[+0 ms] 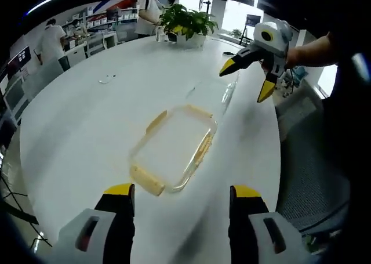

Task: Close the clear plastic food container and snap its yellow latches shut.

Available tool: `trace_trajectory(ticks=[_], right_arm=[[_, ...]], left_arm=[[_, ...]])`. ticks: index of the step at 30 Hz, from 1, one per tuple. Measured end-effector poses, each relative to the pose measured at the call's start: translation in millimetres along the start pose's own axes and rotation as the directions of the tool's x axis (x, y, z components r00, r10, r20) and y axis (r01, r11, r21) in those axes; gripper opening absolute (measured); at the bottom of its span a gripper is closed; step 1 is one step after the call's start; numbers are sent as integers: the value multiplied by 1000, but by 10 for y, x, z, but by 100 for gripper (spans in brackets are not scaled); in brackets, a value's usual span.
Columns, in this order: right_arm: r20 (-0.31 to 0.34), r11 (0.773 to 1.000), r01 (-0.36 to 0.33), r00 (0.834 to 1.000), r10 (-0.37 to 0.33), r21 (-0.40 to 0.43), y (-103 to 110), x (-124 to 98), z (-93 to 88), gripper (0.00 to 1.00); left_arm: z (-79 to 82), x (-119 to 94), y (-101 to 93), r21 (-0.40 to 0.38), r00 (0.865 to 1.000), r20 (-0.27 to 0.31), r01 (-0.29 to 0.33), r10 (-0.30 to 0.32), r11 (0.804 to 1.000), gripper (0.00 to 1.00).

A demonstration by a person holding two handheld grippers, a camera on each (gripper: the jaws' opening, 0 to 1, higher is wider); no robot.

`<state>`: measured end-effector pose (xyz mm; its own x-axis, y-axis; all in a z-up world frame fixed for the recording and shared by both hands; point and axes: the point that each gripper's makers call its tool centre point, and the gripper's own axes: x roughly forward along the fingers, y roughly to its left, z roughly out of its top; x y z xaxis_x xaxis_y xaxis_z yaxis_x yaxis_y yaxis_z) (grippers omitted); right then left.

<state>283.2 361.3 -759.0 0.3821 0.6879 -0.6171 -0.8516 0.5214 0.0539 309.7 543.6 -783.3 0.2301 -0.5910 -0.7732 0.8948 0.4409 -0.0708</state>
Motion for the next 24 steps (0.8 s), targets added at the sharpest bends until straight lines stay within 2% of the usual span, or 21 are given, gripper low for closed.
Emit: trace_trajectory(ticks=[9, 17, 24], right_arm=[[-48, 999, -20, 999, 19, -25, -42, 106, -38, 57], [-62, 999, -24, 998, 22, -33, -137, 189, -38, 59], [-117, 997, -50, 992, 43, -59, -167, 286, -116, 54]], left_arm=[[-91, 75, 78, 56, 997, -66, 31, -28, 998, 61], [-74, 159, 159, 134, 993, -111, 57, -42, 989, 60], [-79, 202, 242, 196, 987, -155, 70, -40, 978, 59]])
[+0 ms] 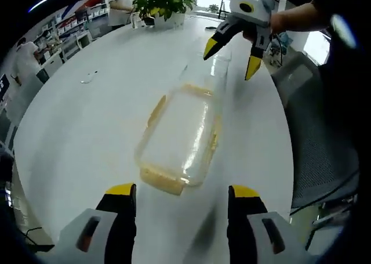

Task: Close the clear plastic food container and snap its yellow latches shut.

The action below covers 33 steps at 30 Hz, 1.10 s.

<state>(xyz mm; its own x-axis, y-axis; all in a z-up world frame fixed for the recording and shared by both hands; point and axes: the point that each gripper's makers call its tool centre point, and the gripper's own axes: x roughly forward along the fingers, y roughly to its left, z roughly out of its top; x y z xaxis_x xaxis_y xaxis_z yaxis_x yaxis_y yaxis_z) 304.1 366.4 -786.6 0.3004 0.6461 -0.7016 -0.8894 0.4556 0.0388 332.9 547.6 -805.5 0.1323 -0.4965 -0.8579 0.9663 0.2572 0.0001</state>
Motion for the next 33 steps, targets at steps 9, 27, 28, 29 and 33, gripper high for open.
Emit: trace_trajectory(ticks=[9, 27, 28, 29, 33], right_arm=[[-42, 999, -33, 999, 32, -18, -88, 81, -13, 57], [-181, 989, -92, 981, 71, -114, -222, 317, -95, 57], [-187, 989, -96, 979, 74, -114, -225, 329, -99, 56], [-193, 988, -97, 978, 73, -119, -237, 344, -106, 56], [-218, 985, -108, 973, 77, -137, -240, 395, -123, 56]], left_arm=[[-13, 103, 78, 48, 1000, -24, 8, -7, 999, 56], [-51, 253, 155, 184, 995, -93, 53, -36, 981, 53], [-45, 257, 151, 190, 995, -95, 58, -41, 980, 53], [-40, 263, 151, 200, 994, -98, 62, -43, 978, 53], [-27, 292, 167, 227, 993, -113, 71, -46, 971, 52]])
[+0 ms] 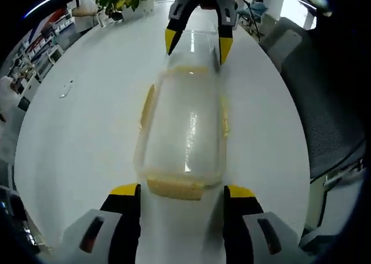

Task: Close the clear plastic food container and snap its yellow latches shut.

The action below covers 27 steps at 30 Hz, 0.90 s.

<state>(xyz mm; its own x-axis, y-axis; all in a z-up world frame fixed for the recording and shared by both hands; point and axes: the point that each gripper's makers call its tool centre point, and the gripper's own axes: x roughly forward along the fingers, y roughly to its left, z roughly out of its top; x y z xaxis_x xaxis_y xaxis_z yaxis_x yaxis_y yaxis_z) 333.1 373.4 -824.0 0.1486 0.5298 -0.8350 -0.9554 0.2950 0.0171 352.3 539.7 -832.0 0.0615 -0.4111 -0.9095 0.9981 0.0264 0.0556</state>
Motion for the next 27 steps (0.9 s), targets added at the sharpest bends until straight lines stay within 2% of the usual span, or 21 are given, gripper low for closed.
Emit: trace_trajectory(ticks=[6, 11, 12, 14, 22, 27], right_arm=[[-45, 999, -30, 999, 28, -33, 1, 60, -24, 52], [-89, 996, -30, 996, 22, -87, -25, 126, -26, 51], [-125, 992, -42, 992, 27, -122, -23, 144, -71, 51], [-153, 988, -44, 988, 21, -148, -36, 191, -108, 50], [-166, 987, -49, 986, 23, -150, -45, 240, -90, 45], [-186, 989, -61, 982, 35, -136, -61, 262, -81, 45]], left_arm=[[21, 38, 35, 18, 1000, -5, 11, -11, 1000, 51], [7, 70, 60, 36, 999, -21, 28, -27, 999, 50], [5, 84, 76, 35, 999, -23, 27, -26, 999, 50], [-20, 119, 82, 41, 999, -35, 33, -31, 999, 50], [-44, 178, 87, 62, 997, -52, 56, -52, 997, 50], [-32, 151, 71, 71, 997, -49, 71, -67, 995, 42]])
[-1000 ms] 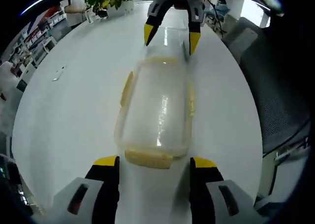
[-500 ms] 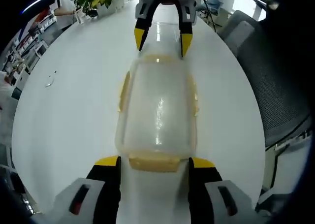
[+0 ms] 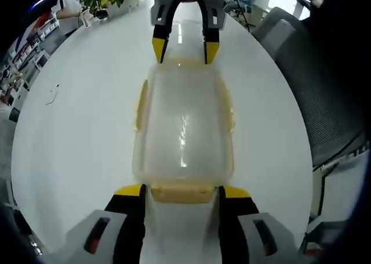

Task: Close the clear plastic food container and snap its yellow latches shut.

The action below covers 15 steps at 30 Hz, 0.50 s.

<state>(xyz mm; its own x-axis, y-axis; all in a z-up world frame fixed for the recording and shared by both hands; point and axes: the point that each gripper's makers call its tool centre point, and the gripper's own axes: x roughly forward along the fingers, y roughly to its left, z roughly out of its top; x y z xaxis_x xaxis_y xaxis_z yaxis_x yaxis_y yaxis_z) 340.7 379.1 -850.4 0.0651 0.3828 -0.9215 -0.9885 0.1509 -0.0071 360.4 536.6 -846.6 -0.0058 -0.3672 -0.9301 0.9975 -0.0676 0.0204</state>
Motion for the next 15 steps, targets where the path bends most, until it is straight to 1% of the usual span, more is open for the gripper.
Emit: trace_trajectory(ticks=[1, 2, 4, 5, 7, 10, 15], right_arm=[[-3, 1000, -10, 1000, 10, 0, 14, 4, 0, 44], [-6, 1000, -6, 1000, 6, -10, 8, 5, 4, 42], [-17, 1000, -12, 1000, 12, -26, 21, 14, 7, 39], [-22, 999, -13, 1000, 12, -39, 29, 16, 8, 39], [-29, 1000, -10, 1000, 10, -27, 23, 16, 5, 39], [-35, 999, -14, 999, 13, -32, 13, 22, -1, 38], [-62, 998, -28, 998, 24, -60, 13, 27, 9, 38]], left_arm=[[-1, -5, 2, 3, 1000, 0, 2, -2, 1000, 36], [-8, -20, -12, 9, 1000, -5, 13, -13, 1000, 35], [9, -26, -9, 4, 1000, 1, 9, -9, 1000, 35], [12, -29, -13, 4, 1000, -3, 8, -8, 1000, 35], [8, -29, -9, 4, 1000, -12, 3, -3, 1000, 35], [13, -31, -16, 19, 1000, -23, 5, -5, 1000, 34], [25, -34, -19, 15, 999, -49, 1, 0, 1000, 34]])
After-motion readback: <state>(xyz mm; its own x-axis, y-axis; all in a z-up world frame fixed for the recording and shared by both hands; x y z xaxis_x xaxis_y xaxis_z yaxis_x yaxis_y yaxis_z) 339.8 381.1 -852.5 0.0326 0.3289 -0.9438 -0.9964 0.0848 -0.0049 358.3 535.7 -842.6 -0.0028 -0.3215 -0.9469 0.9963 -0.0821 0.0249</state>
